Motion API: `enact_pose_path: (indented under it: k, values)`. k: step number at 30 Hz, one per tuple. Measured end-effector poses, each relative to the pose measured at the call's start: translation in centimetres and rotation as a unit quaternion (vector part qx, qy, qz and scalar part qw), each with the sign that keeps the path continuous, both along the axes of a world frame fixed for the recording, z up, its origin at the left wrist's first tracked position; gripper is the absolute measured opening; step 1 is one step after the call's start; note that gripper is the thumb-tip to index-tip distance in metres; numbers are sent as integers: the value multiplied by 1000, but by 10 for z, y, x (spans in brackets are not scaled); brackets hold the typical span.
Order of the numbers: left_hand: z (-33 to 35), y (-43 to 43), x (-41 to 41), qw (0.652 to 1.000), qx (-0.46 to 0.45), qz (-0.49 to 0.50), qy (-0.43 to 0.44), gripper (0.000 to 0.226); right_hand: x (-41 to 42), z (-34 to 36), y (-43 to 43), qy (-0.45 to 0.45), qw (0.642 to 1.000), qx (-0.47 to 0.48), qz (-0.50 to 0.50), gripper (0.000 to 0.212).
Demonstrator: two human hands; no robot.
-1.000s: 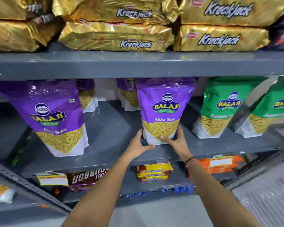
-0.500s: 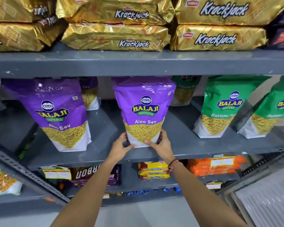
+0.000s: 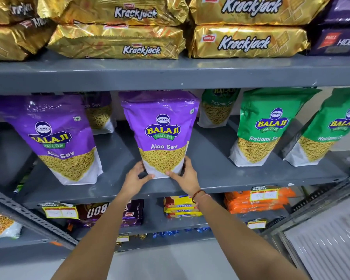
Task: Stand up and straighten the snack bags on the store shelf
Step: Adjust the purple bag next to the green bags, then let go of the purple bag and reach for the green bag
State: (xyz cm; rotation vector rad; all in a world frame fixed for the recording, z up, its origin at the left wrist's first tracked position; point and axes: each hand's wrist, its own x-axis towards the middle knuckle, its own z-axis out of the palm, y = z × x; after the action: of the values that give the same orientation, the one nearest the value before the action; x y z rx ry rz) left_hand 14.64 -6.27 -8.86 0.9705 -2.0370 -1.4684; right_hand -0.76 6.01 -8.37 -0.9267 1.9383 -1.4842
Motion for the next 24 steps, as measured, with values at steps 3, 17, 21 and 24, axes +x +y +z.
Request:
enact_pose_path:
  k: [3,17,21,24]
  values:
    - [0,1,0,1000,3,-3,2,56,0,1,1,9,1000,9,4,74]
    - [0,14,2,997,-17,71,-13,71,-13,0,8,5,998,36,50,72]
    - [0,65,-12,951,-36,297,82,53,-36,-4,36,-24,999,-17,-37,67]
    - [-2,107,-38,943,-108,296,106,28,-66,-7,71,-10,986,-69,-153,39]
